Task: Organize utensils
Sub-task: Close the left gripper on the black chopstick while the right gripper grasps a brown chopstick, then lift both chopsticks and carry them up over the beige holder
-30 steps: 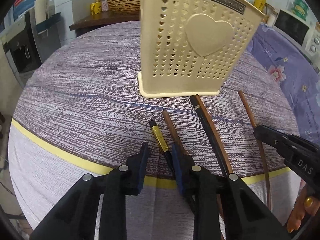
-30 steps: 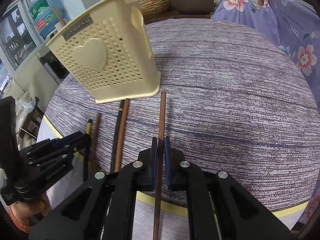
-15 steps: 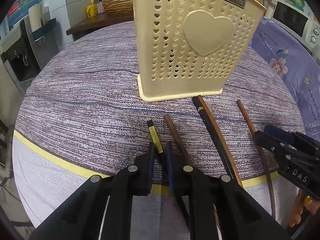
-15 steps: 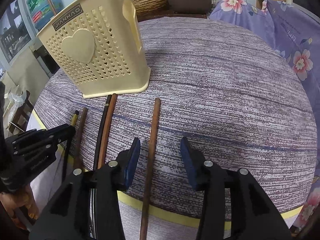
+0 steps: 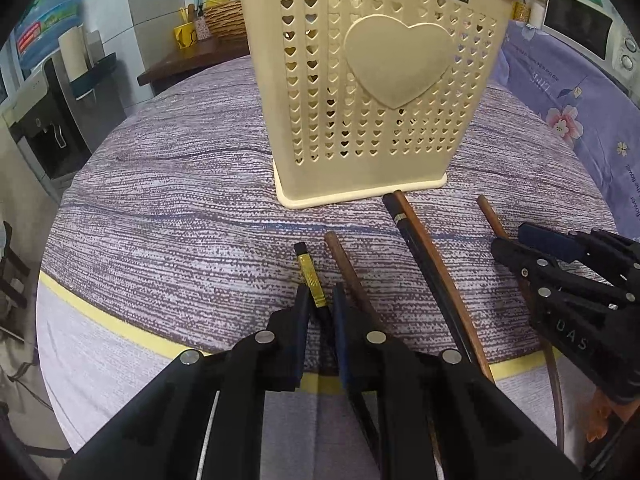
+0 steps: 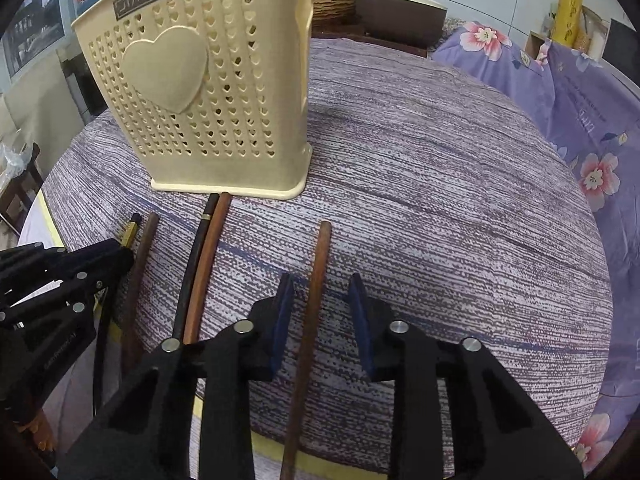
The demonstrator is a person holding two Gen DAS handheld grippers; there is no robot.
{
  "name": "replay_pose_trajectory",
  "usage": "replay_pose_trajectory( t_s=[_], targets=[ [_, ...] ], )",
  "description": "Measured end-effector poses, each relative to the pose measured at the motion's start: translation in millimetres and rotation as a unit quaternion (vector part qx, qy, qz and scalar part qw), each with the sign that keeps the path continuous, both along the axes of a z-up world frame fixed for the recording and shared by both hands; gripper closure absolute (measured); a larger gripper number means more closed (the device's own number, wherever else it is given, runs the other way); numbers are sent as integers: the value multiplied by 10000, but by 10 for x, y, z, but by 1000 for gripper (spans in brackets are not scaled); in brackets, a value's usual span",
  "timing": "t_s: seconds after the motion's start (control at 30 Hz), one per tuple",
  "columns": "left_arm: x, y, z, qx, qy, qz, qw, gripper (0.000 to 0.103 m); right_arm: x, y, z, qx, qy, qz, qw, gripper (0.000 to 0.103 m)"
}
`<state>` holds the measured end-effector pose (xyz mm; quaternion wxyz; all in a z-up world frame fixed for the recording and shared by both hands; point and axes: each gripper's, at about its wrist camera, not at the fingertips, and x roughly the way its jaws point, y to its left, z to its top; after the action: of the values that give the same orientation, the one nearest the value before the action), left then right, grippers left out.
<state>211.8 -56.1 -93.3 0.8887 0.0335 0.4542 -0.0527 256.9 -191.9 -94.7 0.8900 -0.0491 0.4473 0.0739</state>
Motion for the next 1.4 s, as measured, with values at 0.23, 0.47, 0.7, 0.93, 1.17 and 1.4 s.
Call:
replay_pose_trajectory(
  t_s=[0.23, 0.47, 0.7, 0.93, 1.17, 1.4],
  targets=[
    [28, -28, 2, 85, -3, -86, 9999, 91, 52, 83, -2, -27, -40, 76, 10000, 93],
    [91, -17, 6, 132, -13, -150, 9998, 94, 50, 80, 8, 17, -56, 122, 9999, 94],
    [110, 41, 5, 34, -39, -200, 9998, 94, 31, 40, 27, 229, -96, 129, 9996, 95],
    [120, 174, 106, -307, -141, -148, 9993, 95, -69, -86, 247, 635, -397, 121, 9971, 95],
    [-79, 348, 534, -800, -612, -63, 9949, 95, -296, -279, 730, 1051, -974, 112, 9896, 95],
    [-270, 501, 1004, -1122, -1121, -15, 9873, 95, -524, -519, 1301, 1332, -1544, 89, 9789, 95]
  ],
)
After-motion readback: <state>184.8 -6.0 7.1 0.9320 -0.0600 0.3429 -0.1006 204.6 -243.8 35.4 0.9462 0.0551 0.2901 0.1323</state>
